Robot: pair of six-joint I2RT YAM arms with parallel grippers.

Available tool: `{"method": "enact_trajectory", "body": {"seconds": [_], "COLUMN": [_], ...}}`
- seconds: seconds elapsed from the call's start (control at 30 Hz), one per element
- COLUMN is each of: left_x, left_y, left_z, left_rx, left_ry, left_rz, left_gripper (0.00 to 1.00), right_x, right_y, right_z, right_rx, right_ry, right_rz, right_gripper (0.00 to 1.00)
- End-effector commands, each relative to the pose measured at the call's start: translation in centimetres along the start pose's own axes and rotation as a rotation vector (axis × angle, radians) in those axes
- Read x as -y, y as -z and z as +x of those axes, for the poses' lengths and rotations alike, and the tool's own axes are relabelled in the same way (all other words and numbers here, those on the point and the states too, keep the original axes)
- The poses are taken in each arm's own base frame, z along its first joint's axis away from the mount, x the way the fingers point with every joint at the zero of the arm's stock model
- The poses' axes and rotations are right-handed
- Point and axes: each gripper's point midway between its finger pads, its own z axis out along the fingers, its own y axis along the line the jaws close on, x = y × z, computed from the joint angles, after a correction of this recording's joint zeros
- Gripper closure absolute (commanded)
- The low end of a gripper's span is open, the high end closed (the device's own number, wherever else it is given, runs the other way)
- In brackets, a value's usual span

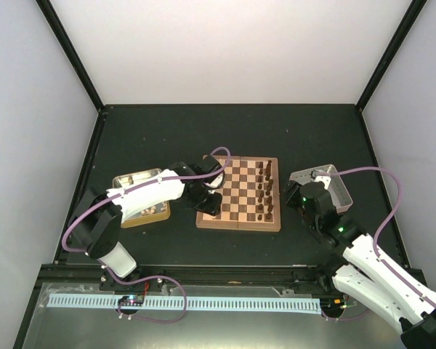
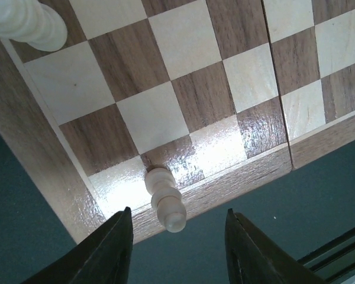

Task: Set up the chess pieces on the board
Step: Pick up the chess piece from the chessboard.

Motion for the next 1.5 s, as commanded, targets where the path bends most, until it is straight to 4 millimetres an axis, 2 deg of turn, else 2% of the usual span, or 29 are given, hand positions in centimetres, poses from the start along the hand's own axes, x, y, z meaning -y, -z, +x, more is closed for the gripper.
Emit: {"method": "enact_trajectory", "body": {"seconds": [0.0,0.13,0.27,0.37,0.67,0.73,0.8,0.93,1.13,1.23,1.47], "left_x": [1.2,0.8,0.7,0.3,-0.1,-0.1,-0.4,-0.8,-1.4,-2.6,-2.5], "left_y": [0.0,-0.5,-0.9,-1.1,-1.8,-2.0,-1.9,-1.0,1.4,3.0,6.6], "left_z": [-0.4,-0.2,-0.3,-0.3,0.4,0.5,0.3,-0.5,-1.7,-2.3,-4.0], "left_rx": [0.029,0.019,0.021,0.013,-0.02,-0.024,-0.009,0.034,0.097,0.12,0.165], "left_ry": [0.028,0.046,0.053,0.058,0.053,0.047,0.043,0.039,0.022,0.015,0.005], "left_rz": [0.062,0.045,0.038,0.019,-0.016,-0.023,-0.046,-0.083,-0.143,-0.208,-0.165], "left_gripper": [0.59,0.7,0.77,0.79,0.73,0.77,0.85,0.94,0.93,0.93,0.93], "right_x": [0.4,0.4,0.5,0.6,0.7,0.7,0.6,0.6,0.5,0.6,0.9], "right_y": [-0.2,-0.2,-0.2,-0.1,-0.1,-0.1,0.0,0.1,0.4,0.6,0.7], "right_z": [-0.3,-0.3,-0.2,-0.2,-0.1,-0.1,-0.2,-0.4,-0.8,-1.1,-1.6], "right_rx": [0.025,0.025,0.023,0.023,0.024,0.023,0.026,0.033,0.044,0.054,0.08], "right_ry": [0.002,0.001,0.001,0.001,-0.004,-0.003,-0.004,-0.008,-0.007,-0.01,-0.006], "right_rz": [0.015,0.015,0.018,0.019,0.017,0.018,0.016,0.014,0.015,0.02,0.037], "right_gripper": [0.32,0.32,0.33,0.33,0.33,0.33,0.34,0.34,0.34,0.34,0.34]}}
